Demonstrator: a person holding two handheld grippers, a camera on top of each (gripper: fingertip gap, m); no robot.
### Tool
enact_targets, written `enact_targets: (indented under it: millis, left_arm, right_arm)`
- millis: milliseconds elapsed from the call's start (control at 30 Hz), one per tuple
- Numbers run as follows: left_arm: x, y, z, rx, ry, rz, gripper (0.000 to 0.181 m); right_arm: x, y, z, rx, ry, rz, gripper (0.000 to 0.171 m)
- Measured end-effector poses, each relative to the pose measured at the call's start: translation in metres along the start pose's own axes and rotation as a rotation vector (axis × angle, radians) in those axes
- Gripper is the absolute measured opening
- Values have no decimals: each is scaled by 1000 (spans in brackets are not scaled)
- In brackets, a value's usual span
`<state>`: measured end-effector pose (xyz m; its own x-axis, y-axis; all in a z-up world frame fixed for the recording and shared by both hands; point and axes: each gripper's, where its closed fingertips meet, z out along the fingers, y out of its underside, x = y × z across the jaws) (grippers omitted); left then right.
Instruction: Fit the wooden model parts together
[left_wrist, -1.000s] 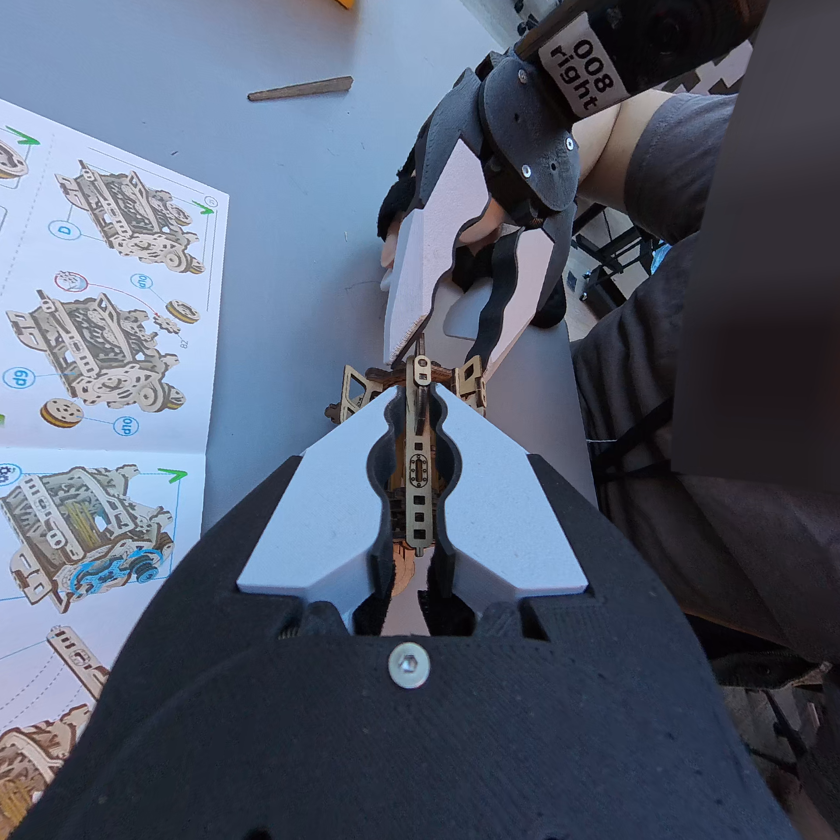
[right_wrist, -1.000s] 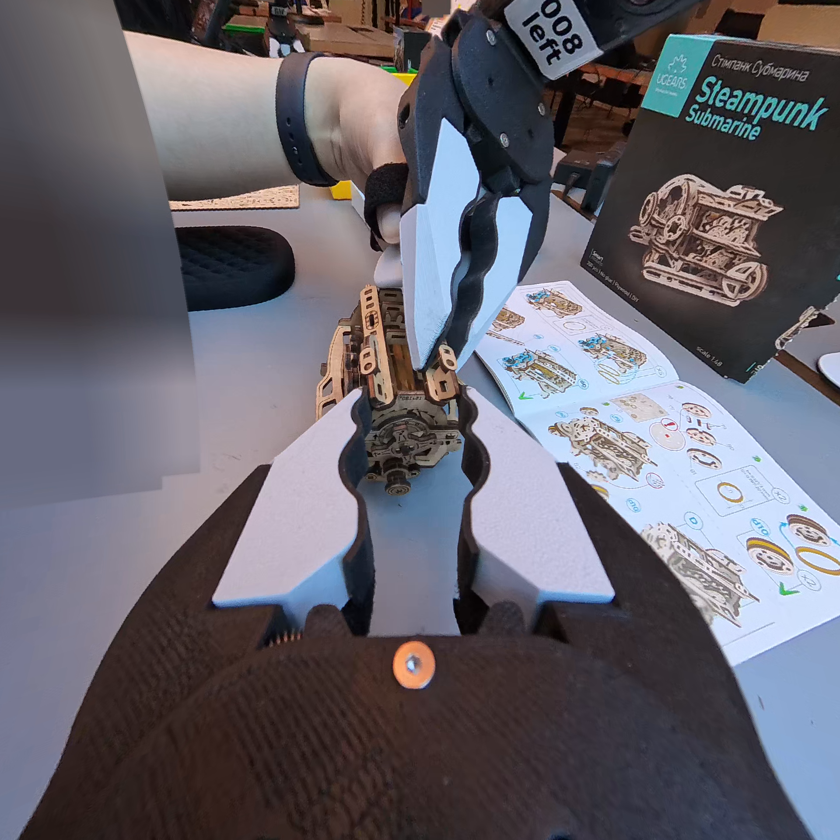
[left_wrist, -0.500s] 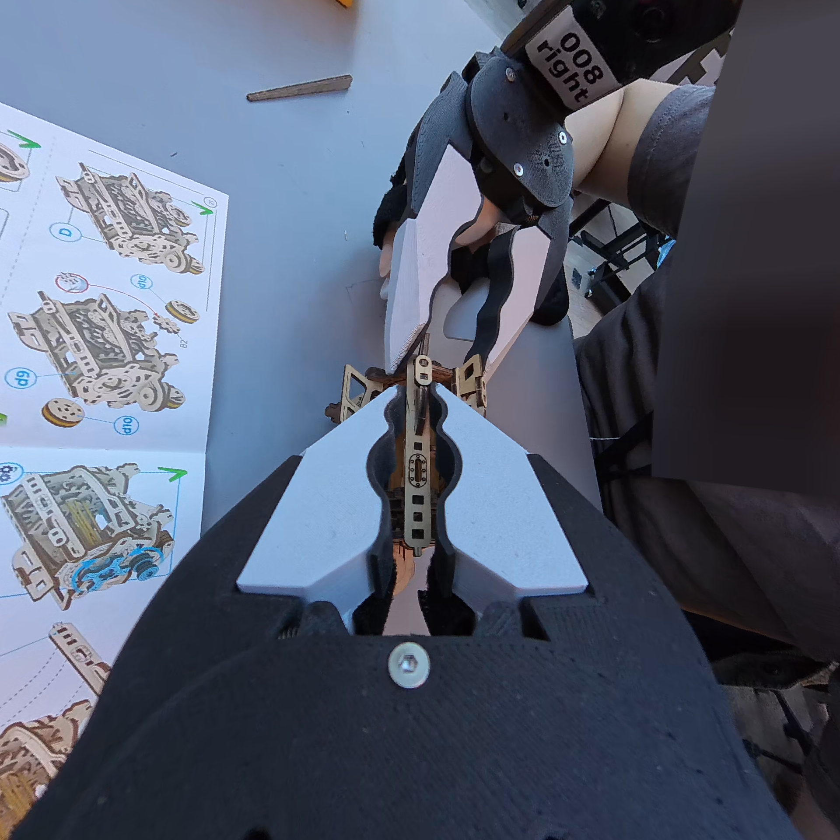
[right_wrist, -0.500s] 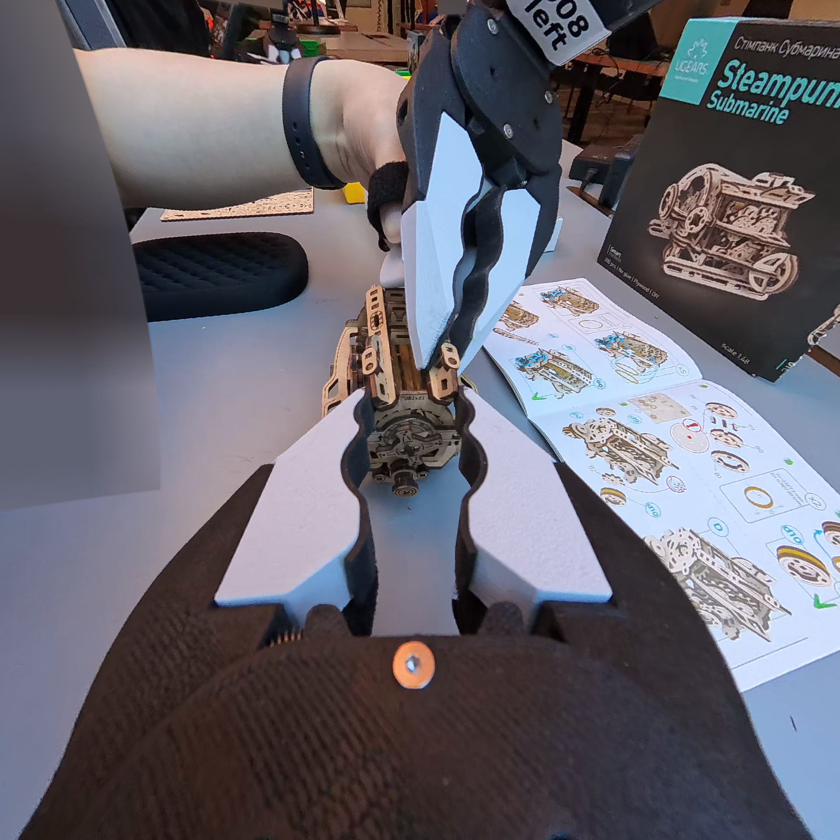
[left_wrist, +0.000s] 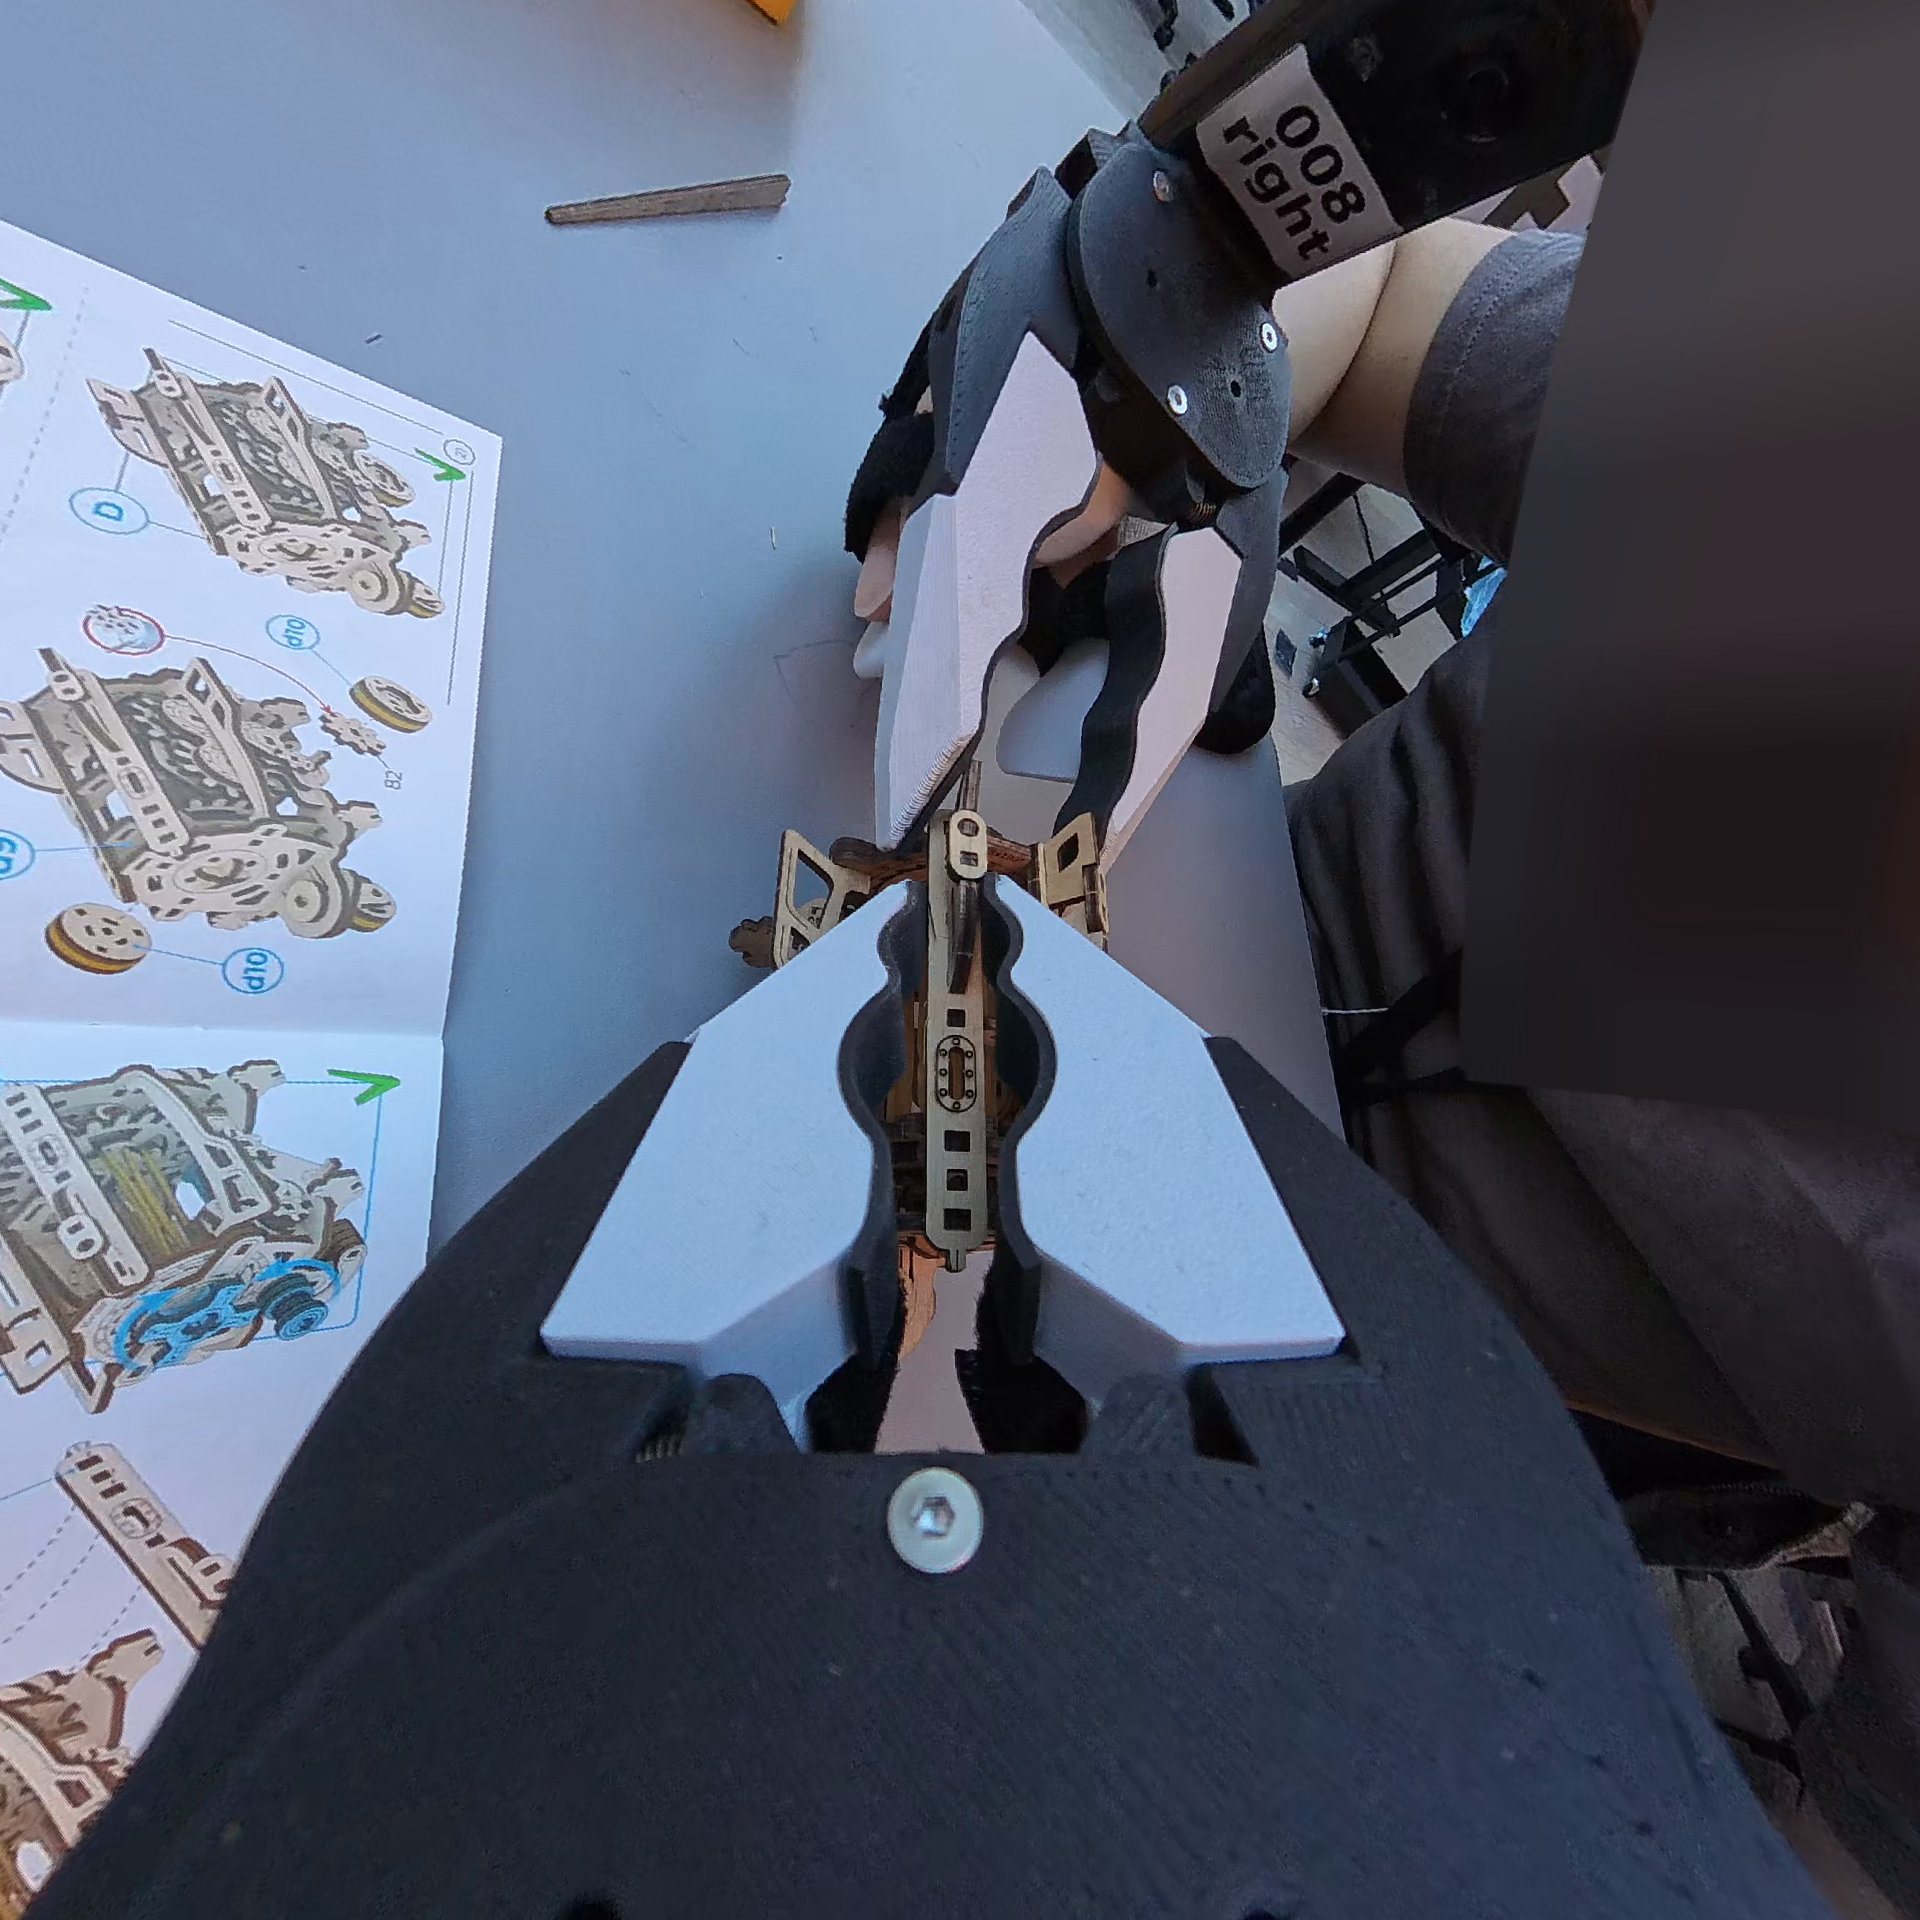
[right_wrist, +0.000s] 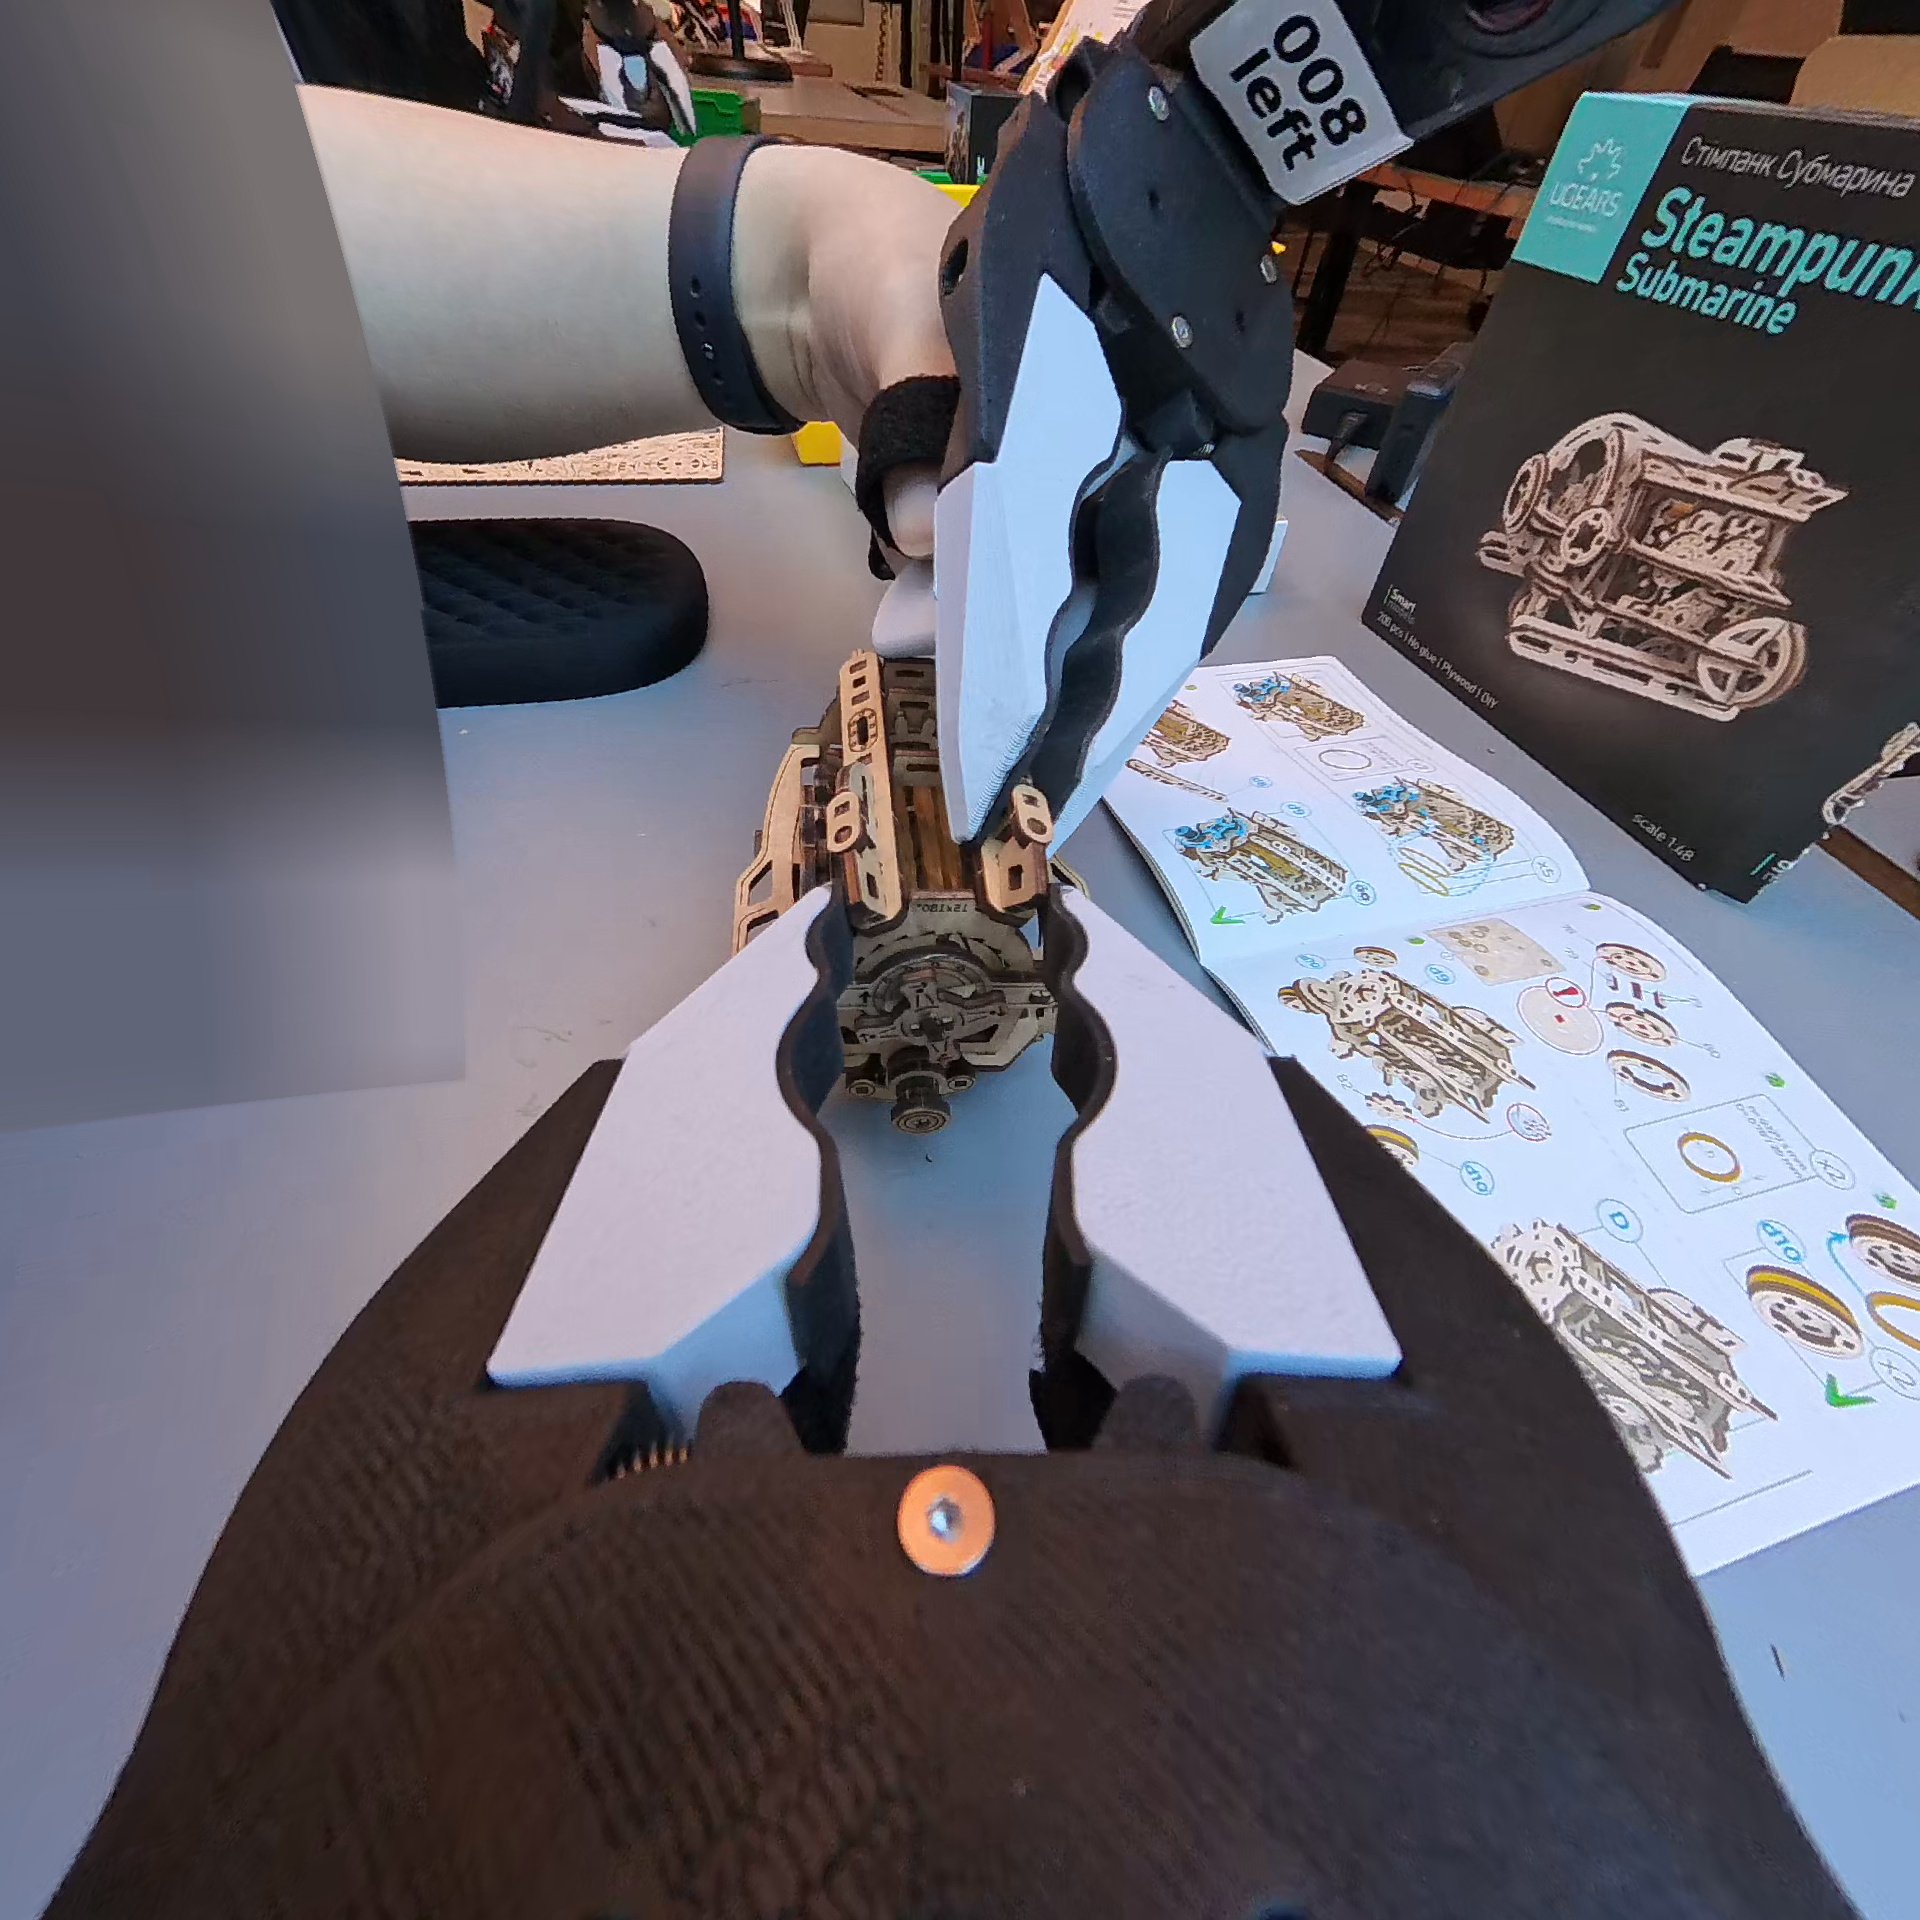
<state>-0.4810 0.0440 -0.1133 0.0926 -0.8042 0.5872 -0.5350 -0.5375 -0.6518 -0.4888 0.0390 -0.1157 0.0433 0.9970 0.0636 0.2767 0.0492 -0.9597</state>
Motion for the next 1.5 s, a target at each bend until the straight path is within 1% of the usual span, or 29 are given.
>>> enact_targets:
  millis: [267, 467, 733, 933, 1500]
  left_arm:
    - [0, -1, 1, -1, 6, -3, 8]
    - [-1, -1, 0, 2, 0, -8, 8]
    - [0, 0, 1, -1, 2, -2, 8]
    - [-2, -1, 0, 4, 5, -26, 8]
    - [0, 2, -1, 16, 22, -52, 8]
  right_arm:
    - [1, -2, -2, 3, 36, -69, 36]
    - [1, -1, -2, 6, 21, -25, 35]
    - [0, -1, -2, 8, 22, -40, 35]
    - [1, -1, -2, 13, -4, 29, 34]
    - [0, -1, -2, 23, -13, 12, 33]
